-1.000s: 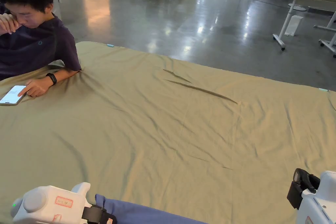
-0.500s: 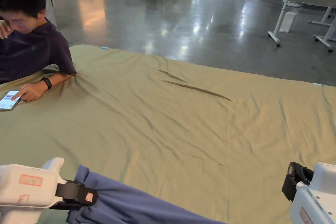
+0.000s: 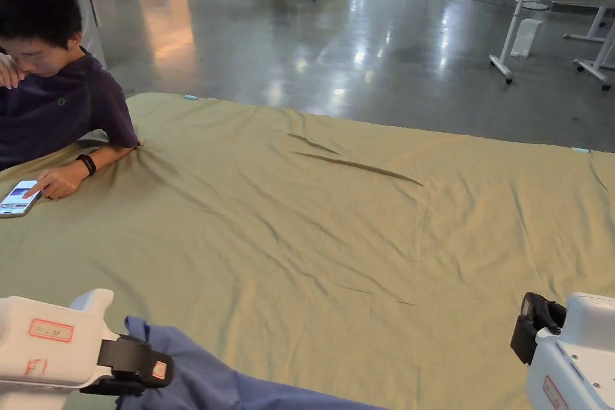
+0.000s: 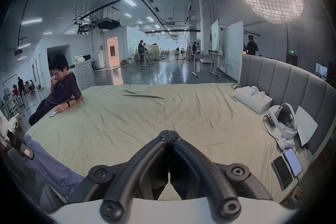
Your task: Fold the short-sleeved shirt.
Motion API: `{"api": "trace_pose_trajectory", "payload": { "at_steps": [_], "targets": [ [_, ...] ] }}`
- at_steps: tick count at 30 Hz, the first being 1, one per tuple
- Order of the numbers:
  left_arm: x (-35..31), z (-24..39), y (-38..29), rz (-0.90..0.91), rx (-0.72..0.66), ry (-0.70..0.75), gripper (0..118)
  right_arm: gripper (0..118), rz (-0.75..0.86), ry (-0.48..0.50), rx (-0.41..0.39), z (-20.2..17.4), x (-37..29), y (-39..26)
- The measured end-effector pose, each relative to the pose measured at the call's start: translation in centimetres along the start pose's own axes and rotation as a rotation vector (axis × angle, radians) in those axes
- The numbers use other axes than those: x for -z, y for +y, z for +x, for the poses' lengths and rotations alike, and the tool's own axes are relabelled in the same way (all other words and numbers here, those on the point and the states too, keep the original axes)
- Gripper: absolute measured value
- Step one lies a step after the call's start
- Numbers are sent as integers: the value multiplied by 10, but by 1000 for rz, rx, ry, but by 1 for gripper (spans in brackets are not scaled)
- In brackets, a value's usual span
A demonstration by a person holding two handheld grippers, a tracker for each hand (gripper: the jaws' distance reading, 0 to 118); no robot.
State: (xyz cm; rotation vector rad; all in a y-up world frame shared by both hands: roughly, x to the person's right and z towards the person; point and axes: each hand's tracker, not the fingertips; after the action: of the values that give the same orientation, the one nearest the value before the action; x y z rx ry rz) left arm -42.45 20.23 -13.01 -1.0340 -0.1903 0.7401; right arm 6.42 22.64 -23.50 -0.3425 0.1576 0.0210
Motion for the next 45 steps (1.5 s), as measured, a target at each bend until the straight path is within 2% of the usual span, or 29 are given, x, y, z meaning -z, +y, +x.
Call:
{"api": "trace_pose_trajectory", "payload": {
  "at_steps": [3,10,13,17,22,24,26,27,29,30,32,35,37,38,40,41,45],
  "targets": [
    [18,30,-3,-28,29,-83,7,0,-3,-6,2,5,-2,-1],
    [98,78,-15,-145,64,-86,7,0,-17,-33,17,19,-7,-7],
    [144,87,-25,-198,39,-53,7,0,-21,-49,24,26,-10,-9],
    [198,95,-38,-258,87,89,7,0,-28,-70,30,36,-14,-11],
    [232,92,-53,-294,79,171,8,0,-36,-96,38,48,-18,-13],
    [232,89,-54,-298,77,171,19,0,-40,-103,42,51,-18,-14],
    [226,87,-52,-308,47,117,25,0,-45,-109,46,54,-18,-16],
    [223,86,-50,-313,28,82,32,0,-47,-110,48,54,-17,-16],
    [210,87,-47,-313,18,52,54,0,-53,-111,51,54,-17,-17],
    [203,89,-45,-300,34,54,57,0,-54,-111,53,54,-17,-17],
    [188,90,-40,-255,83,60,57,0,-56,-109,54,54,-17,-18],
    [167,86,-34,-195,82,20,57,0,-60,-103,56,53,-16,-20],
    [160,81,-32,-151,86,42,56,0,-64,-98,58,52,-16,-21],
    [160,80,-33,-133,99,67,53,0,-67,-95,59,51,-15,-22],
    [165,77,-35,-133,114,83,30,0,-71,-92,62,50,-15,-23],
    [170,75,-37,-137,113,79,23,0,-73,-90,63,50,-15,-23],
    [198,78,-50,-201,121,38,17,0,-77,-85,72,49,-15,-24]
  ]
}}
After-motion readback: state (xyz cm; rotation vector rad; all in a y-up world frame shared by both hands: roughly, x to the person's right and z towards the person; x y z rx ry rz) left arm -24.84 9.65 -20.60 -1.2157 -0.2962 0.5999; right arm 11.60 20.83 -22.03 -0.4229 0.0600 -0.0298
